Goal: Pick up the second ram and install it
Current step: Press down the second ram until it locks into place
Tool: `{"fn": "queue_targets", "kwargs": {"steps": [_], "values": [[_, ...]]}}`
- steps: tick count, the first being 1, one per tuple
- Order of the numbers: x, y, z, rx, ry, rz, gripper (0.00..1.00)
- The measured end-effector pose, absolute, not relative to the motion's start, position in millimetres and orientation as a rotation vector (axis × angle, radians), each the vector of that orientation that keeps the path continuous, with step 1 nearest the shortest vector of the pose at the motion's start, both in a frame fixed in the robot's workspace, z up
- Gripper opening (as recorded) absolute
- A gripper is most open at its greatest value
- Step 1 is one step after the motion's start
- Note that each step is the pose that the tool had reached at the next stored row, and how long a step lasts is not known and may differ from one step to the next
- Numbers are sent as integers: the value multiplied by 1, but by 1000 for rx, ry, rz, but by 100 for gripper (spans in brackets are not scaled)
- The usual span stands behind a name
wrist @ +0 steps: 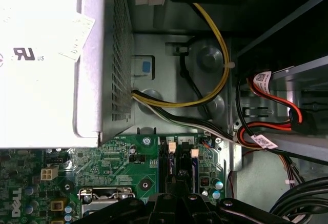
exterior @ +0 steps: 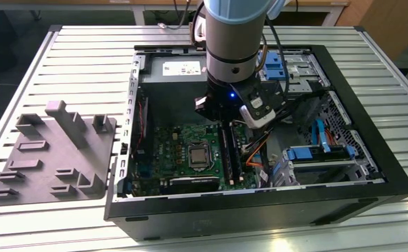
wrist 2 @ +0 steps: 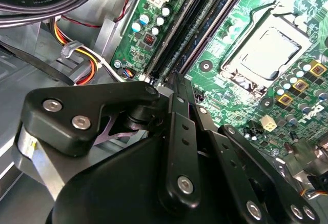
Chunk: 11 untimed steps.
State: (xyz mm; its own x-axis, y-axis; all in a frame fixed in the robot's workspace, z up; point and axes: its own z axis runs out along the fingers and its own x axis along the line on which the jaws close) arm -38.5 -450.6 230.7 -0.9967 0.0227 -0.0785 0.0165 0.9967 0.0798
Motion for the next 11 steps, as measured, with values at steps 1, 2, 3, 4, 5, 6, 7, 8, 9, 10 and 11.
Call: {"fn": "queue_targets", "kwargs": {"steps": [1, 2, 3, 4, 5, 6, 7, 8, 9, 10, 11], "values": [[-38, -450, 230, 30, 3060, 121, 11], [-39, -450, 230, 30, 3060, 121, 11], [-39, -450, 230, 30, 3060, 121, 11], [-39, -449, 229, 30, 3059, 121, 11], [-39, -449, 229, 30, 3060, 121, 11], [-39, -449, 228, 30, 3060, 121, 11], [-38, -448, 228, 30, 3060, 121, 11], [-39, -448, 228, 30, 3060, 121, 11], [-39, -448, 227, 30, 3060, 121, 11], [-39, -447, 227, 30, 3060, 121, 11], [-39, -447, 226, 30, 3060, 121, 11]]}}
